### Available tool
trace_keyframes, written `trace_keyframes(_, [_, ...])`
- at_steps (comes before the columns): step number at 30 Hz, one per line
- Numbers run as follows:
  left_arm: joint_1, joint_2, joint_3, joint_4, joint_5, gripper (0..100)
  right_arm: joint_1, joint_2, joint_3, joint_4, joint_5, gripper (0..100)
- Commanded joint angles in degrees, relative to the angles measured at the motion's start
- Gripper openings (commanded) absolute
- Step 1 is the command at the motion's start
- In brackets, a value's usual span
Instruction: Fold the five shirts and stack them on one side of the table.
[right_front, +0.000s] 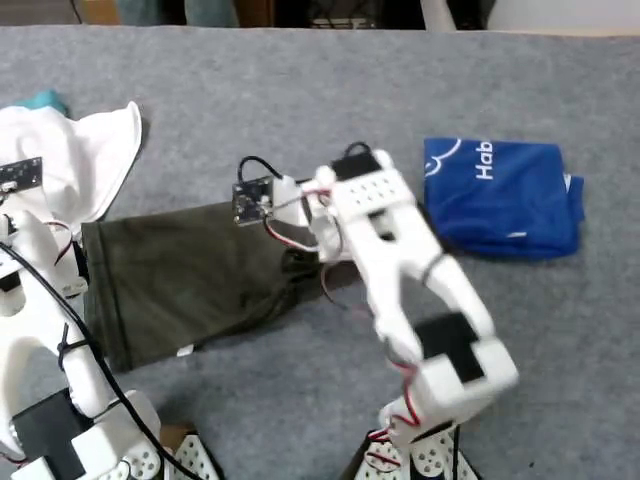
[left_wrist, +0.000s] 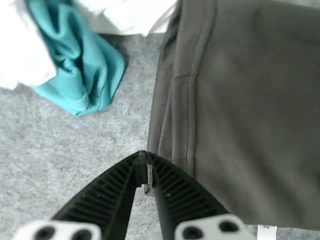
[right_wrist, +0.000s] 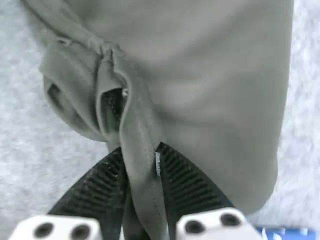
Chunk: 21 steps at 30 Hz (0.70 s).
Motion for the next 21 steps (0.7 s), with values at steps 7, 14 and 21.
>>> trace_keyframes(7, [2.51,-1.93,1.01,-0.53,-0.44,3,2.11,14.46,-22.9,2.81,-10.81,17.8])
trace_keyframes(14, [2.24,-1.93,0.84,-0.53,-0.44,3,4.66,10.95,-26.33,5.71,-16.88,17.7])
trace_keyframes(21, [1.89,-1.93,-1.98,7.82,-0.09,5,4.92,1.8,-26.07,21.1,-14.51,1.3])
